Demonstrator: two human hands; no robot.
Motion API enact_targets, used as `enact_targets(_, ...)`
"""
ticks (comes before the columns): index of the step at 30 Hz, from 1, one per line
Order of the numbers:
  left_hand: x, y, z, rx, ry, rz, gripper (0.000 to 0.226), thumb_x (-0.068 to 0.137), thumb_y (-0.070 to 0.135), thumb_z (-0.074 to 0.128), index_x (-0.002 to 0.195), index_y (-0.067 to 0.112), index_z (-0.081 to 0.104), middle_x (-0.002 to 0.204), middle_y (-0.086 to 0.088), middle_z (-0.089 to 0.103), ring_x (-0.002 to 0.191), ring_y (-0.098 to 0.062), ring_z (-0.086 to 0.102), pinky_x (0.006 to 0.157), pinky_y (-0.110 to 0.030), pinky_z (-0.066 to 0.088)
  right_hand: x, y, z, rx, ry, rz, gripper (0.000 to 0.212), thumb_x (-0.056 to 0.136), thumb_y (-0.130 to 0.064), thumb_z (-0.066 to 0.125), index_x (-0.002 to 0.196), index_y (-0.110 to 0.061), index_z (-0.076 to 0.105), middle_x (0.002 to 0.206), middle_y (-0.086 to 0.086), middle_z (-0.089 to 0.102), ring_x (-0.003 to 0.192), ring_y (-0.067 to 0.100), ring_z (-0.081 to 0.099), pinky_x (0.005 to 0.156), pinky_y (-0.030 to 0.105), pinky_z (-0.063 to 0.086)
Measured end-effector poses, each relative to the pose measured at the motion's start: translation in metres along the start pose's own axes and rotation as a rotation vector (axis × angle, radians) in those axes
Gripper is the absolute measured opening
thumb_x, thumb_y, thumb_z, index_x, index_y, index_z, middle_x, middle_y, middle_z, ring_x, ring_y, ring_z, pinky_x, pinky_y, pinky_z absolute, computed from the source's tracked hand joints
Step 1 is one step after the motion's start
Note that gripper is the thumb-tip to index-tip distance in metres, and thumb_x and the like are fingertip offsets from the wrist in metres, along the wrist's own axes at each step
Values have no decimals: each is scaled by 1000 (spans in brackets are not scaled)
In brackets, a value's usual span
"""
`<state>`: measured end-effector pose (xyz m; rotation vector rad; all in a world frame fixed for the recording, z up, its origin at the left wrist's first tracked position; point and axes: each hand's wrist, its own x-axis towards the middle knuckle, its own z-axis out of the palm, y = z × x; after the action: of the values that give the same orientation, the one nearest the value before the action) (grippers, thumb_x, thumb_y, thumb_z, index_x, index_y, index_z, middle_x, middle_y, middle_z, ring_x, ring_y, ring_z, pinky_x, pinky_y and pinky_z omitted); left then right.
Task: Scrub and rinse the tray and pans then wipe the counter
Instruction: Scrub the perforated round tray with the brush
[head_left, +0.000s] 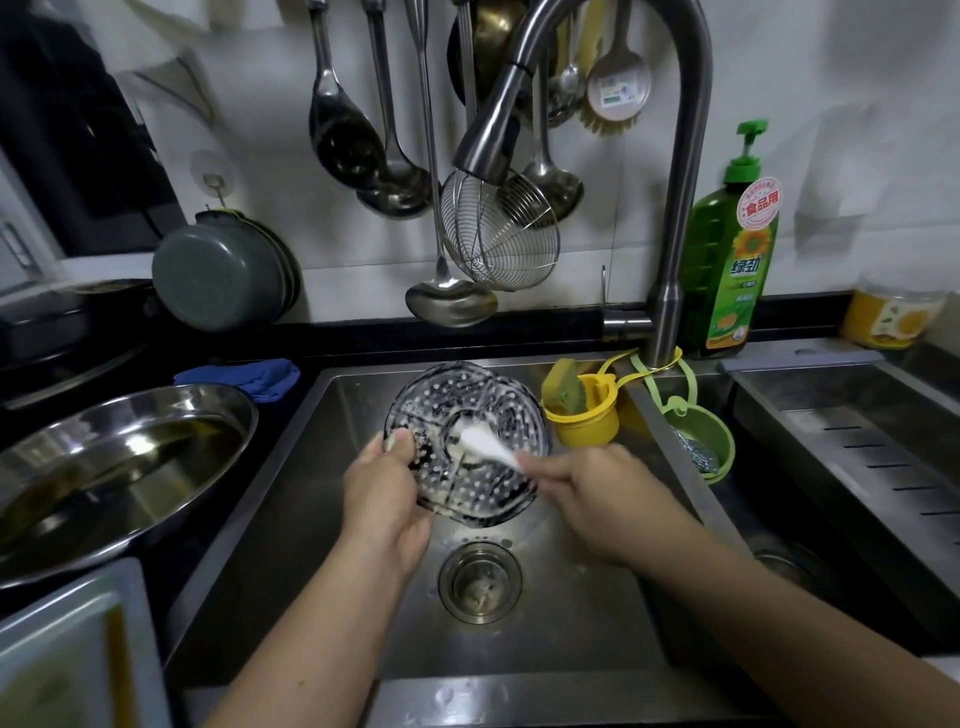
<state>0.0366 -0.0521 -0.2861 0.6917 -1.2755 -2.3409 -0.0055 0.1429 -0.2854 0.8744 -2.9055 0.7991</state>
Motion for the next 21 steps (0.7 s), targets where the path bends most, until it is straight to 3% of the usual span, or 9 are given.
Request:
enact_targets(3, -2, -1, 2, -42, 16, -12, 25, 108, 12, 49, 130, 10, 61, 100, -10, 79, 92, -25, 77, 92, -54, 58, 4, 2, 1, -48, 122, 10, 41, 103, -35, 52, 139, -54, 48, 99, -2, 66, 85, 22, 63, 74, 38, 55)
enact_targets(6, 1, 2, -2, -132, 85, 11, 30, 108, 17, 50, 138, 16, 57, 119, -11, 73, 100, -28, 74, 94, -59, 56, -10, -14, 15, 51, -93, -117, 42, 102, -33, 52, 139, -53, 49, 104, -3, 68, 92, 20, 63, 75, 30, 49)
enact_targets(8, 2, 6, -6, -186, 124, 37, 25, 109, 16, 46, 131, 16, 59, 115, -12, 72, 96, -28, 74, 86, -56, 59, -11, -12, 16, 8, -114, -125, 43, 100, -36, 52, 138, -56, 47, 111, -1, 71, 97, 21, 65, 78, 31, 50)
enact_targets(11, 3, 8, -8, -223, 154, 45, 21, 110, 14, 43, 121, 19, 61, 107, -10, 73, 91, -24, 74, 75, -48, 62, 7, 5, 1, -112, 71, 19, 44, 102, -32, 50, 140, -55, 46, 100, 4, 67, 87, 25, 65, 72, 37, 52)
enact_targets(13, 1, 7, -7, -211, 164, 52, 21, 110, 15, 43, 116, 19, 63, 104, -8, 73, 89, -24, 74, 76, -49, 62, 2, 4, 2, -93, 24, 8, 43, 102, -32, 51, 140, -53, 48, 102, 3, 69, 85, 21, 64, 74, 34, 52)
enact_targets(16, 1, 8, -7, -225, 181, 58, 23, 111, 15, 43, 125, 16, 61, 107, -10, 72, 95, -27, 73, 89, -54, 59, -15, -12, 14, 0, -140, -107, 41, 101, -36, 53, 138, -53, 50, 110, 0, 72, 90, 17, 64, 78, 30, 50)
enact_targets(19, 0, 10, -9, -238, 184, 56, 22, 111, 14, 42, 110, 22, 63, 110, -10, 71, 99, -28, 72, 87, -52, 59, 2, 1, 2, -72, 21, 15, 41, 102, -33, 52, 138, -53, 51, 106, 4, 71, 90, 23, 65, 76, 35, 51)
enact_targets(21, 1, 9, -10, -245, 195, 49, 22, 111, 14, 42, 111, 22, 62, 109, -9, 71, 98, -26, 72, 81, -49, 61, 3, 7, 0, -80, 14, 38, 40, 103, -32, 51, 138, -51, 51, 107, 5, 70, 87, 20, 63, 74, 34, 50)
